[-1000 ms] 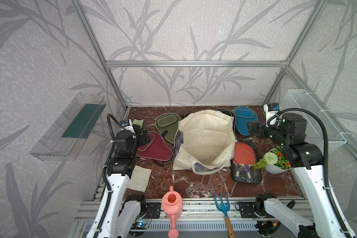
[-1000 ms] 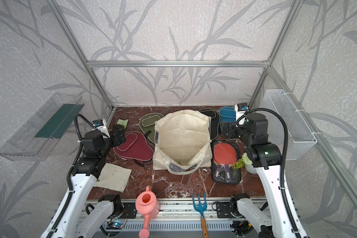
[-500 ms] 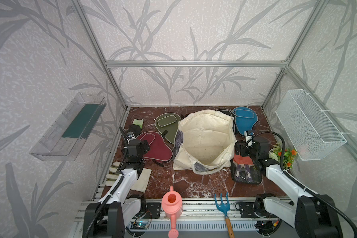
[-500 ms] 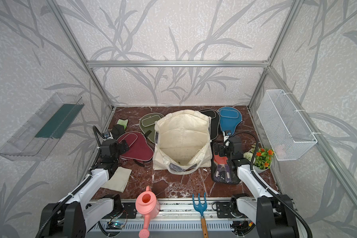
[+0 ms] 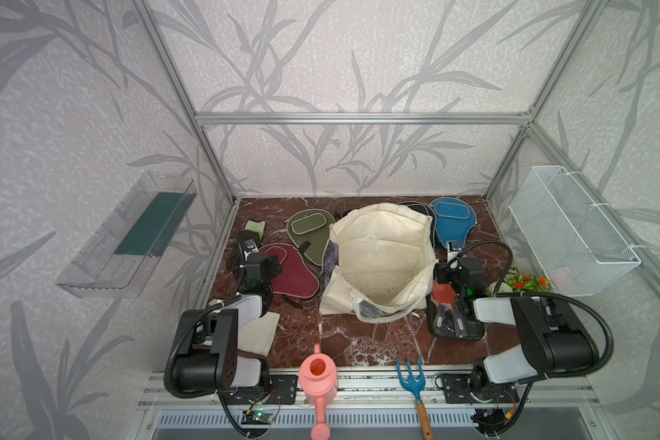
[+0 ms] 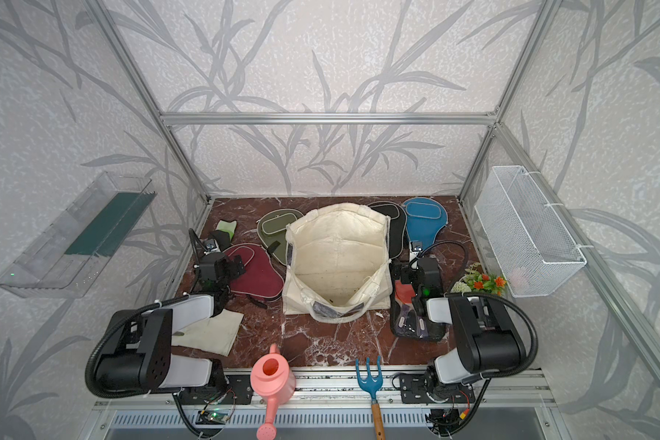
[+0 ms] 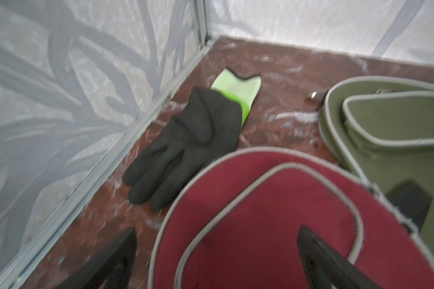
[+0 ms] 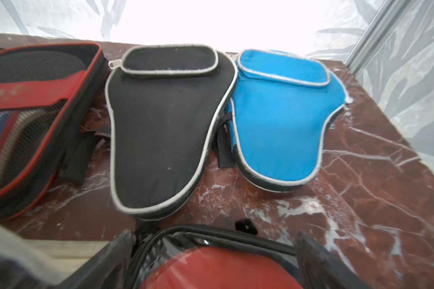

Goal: Remove the ping pong set from the canvas bag
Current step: Reset both arms

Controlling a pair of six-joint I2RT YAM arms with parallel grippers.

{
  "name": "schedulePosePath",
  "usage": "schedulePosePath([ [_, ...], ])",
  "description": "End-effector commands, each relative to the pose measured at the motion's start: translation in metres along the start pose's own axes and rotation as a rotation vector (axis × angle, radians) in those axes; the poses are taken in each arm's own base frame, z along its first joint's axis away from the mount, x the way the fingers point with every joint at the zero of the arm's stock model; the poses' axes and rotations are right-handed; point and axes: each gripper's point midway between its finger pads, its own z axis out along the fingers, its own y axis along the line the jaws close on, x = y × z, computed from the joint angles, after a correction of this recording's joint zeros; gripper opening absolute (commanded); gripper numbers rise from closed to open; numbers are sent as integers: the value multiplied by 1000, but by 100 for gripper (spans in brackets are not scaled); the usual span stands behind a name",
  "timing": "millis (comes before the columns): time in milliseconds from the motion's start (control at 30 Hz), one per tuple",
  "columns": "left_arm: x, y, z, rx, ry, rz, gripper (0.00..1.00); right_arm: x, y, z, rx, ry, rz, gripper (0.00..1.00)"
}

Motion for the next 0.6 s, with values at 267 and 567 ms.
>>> schedulePosePath([
  [267,-4,-14,3,72,-78,9,99,-30,3,-3,-1,-140,-26,99],
  [567,-3,-14,3,73,-80,10,99,-29,11,2,-48,-110,-47,99],
])
